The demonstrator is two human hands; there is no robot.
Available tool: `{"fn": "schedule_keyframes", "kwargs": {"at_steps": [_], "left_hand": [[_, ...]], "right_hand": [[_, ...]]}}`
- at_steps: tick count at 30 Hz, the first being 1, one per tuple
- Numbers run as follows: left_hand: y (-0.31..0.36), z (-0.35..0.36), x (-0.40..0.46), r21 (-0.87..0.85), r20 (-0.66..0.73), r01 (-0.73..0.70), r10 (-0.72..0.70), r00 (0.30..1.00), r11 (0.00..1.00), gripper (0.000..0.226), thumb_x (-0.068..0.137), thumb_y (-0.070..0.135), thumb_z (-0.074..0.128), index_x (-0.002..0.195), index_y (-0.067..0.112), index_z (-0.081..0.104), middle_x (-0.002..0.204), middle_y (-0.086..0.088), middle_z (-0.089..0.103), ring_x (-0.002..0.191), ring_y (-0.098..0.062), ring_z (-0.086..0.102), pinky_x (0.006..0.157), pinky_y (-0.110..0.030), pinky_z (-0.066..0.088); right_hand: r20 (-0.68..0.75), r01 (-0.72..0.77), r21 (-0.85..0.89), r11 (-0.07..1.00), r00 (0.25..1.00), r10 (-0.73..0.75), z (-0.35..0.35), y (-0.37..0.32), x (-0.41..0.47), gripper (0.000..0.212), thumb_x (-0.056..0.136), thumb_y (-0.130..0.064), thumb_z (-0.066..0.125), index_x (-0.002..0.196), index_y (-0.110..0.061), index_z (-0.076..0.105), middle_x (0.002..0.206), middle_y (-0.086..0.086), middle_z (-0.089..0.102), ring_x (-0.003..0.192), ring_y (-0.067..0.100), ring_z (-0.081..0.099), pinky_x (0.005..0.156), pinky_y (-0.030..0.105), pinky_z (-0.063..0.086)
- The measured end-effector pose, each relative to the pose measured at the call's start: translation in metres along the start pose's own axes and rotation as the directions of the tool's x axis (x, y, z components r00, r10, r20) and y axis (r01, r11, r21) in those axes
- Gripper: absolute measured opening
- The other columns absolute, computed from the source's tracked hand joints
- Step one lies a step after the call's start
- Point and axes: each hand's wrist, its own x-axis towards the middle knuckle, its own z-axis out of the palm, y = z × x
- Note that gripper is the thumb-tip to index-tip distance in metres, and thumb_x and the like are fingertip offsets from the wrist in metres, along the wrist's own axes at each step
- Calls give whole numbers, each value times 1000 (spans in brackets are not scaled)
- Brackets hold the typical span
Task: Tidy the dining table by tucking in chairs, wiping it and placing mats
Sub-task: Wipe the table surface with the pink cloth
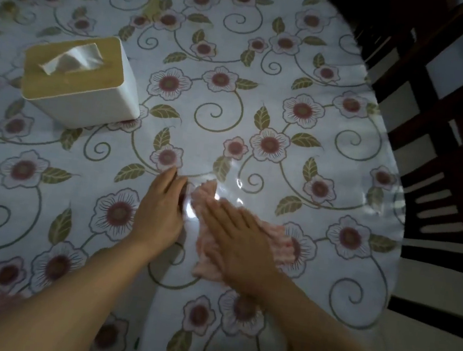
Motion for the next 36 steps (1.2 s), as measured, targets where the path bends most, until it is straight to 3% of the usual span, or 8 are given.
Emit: {"fn": "schedule_keyframes", "kwargs": {"at_steps": [7, 12, 15, 19, 24, 29, 32, 36], "left_hand": [[7, 9, -35, 27, 37, -46, 45, 998, 999, 57, 85, -2, 51, 141, 5, 37, 152, -17, 27, 140, -33, 25, 114, -42, 27], [3, 8, -66, 29, 82, -98, 95, 992, 995, 58, 89, 10, 45, 145, 9, 30, 152, -13, 27, 136, -31, 29, 109, -42, 35], [5, 8, -85, 91, 122, -83, 72, 990, 992, 45, 89, 17, 50, 131, 2, 45, 146, -20, 34, 131, -37, 36, 98, -50, 43], [9, 12, -97, 142, 164, -58, 34, 986, 988, 45, 85, 7, 54, 129, 4, 43, 151, -19, 24, 138, -33, 24, 103, -46, 36], [4, 10, -90, 162, 156, -82, 57, 986, 983, 46, 83, 5, 56, 128, 8, 45, 149, -14, 30, 135, -31, 29, 100, -46, 37], [-1, 4, -63, 158, 114, -83, 65, 991, 984, 62, 79, 5, 57, 138, 8, 38, 149, -12, 32, 134, -32, 32, 101, -53, 39], [-4, 1, -39, 142, 117, -47, 30, 993, 989, 61, 81, 7, 57, 139, 9, 36, 154, -12, 24, 140, -31, 24, 107, -51, 34], [-14, -6, -3, 118, 59, -12, 4, 998, 993, 48, 88, 15, 51, 134, 10, 40, 154, -10, 23, 139, -31, 26, 107, -48, 33]], "right_hand": [[-128, -725, 32, 688, 680, 722, -27, 73, -31, 77, 88, -51, 15, 151, -11, -4, 160, 9, 0, 147, 26, 3, 118, 49, 11], [-87, -346, -19, 938, 935, 343, 26, -53, -59, 84, 88, -70, 18, 152, -15, 13, 159, 8, 12, 147, 30, 7, 116, 49, 8], [-61, -184, -48, 982, 982, 181, 49, -79, -105, 63, 96, -50, 31, 151, -21, 21, 159, 1, 14, 147, 23, 7, 113, 50, 15], [-75, -378, -84, 922, 925, 372, 35, -42, -145, 73, 97, -51, -3, 147, -11, 31, 155, 10, 27, 143, 30, 24, 110, 48, 18], [-234, -768, -15, 641, 626, 744, 17, -6, -131, 69, 92, -37, 33, 145, 7, 25, 152, 24, 25, 141, 36, 24, 115, 52, 19], [-145, -342, -26, 939, 931, 335, 32, -80, -95, 68, 92, -34, 41, 149, -5, 17, 157, 15, 17, 145, 28, 18, 117, 43, 22], [-49, -140, -45, 989, 989, 138, 31, -50, -95, 60, 97, -37, 31, 151, -15, 17, 159, 5, 14, 147, 22, 11, 116, 41, 11], [-159, -496, -55, 866, 861, 483, 4, 33, -61, 65, 94, -41, 15, 151, -10, 14, 158, 10, 14, 145, 27, 18, 118, 37, 6]]}}
